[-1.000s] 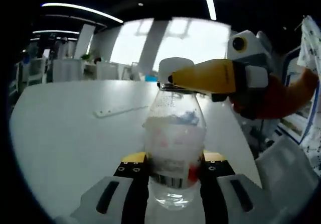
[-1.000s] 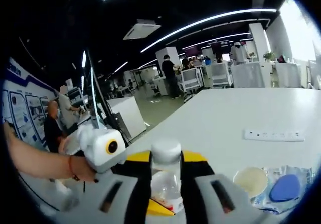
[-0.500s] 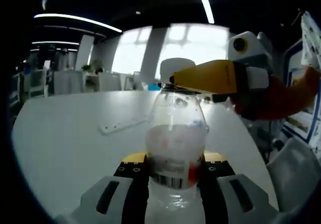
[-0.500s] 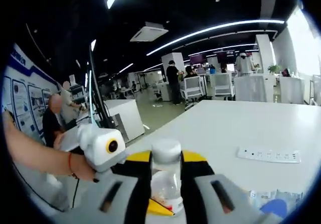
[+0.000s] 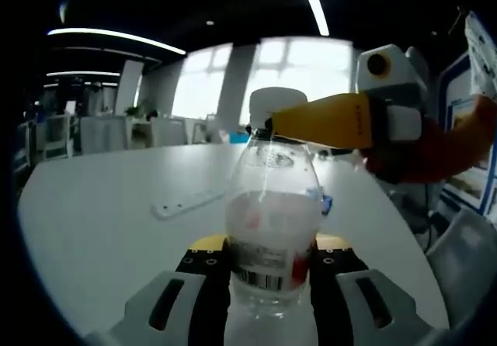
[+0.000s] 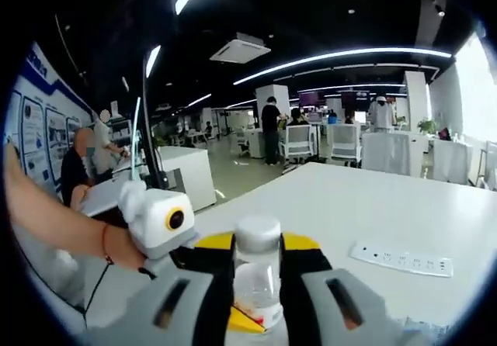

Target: Arrange the tabletop items into an orderly group along one side of the table until the central work area is clear of visible clutter.

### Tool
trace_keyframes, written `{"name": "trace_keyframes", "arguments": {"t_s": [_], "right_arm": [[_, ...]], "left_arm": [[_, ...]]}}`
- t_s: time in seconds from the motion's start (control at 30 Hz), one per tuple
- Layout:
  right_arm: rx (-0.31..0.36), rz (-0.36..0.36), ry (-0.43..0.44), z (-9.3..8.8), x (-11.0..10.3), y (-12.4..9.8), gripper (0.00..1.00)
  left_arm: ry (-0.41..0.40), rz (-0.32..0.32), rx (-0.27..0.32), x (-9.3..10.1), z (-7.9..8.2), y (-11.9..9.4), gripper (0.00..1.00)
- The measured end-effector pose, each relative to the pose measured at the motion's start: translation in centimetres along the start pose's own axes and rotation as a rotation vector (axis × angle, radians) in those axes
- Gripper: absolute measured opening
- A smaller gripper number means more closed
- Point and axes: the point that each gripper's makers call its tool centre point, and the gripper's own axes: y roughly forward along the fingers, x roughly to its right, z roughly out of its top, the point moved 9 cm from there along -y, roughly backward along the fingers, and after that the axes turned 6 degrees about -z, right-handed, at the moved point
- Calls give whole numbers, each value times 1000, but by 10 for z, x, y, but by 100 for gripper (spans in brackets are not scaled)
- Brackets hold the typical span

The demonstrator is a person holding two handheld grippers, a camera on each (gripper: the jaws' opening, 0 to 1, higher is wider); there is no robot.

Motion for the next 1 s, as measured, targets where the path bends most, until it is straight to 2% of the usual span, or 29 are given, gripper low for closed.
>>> {"name": "trace_keyframes", "arguments": {"t_s": [0.47, 1.0], "right_arm": [[8, -16, -122, -19, -4, 3, 18], [16, -37, -167, -26, 0, 4, 18]], "left_arm": [[42, -11, -54, -7, -14, 8, 36], [65, 0, -65, -10, -18, 15, 36]]}}
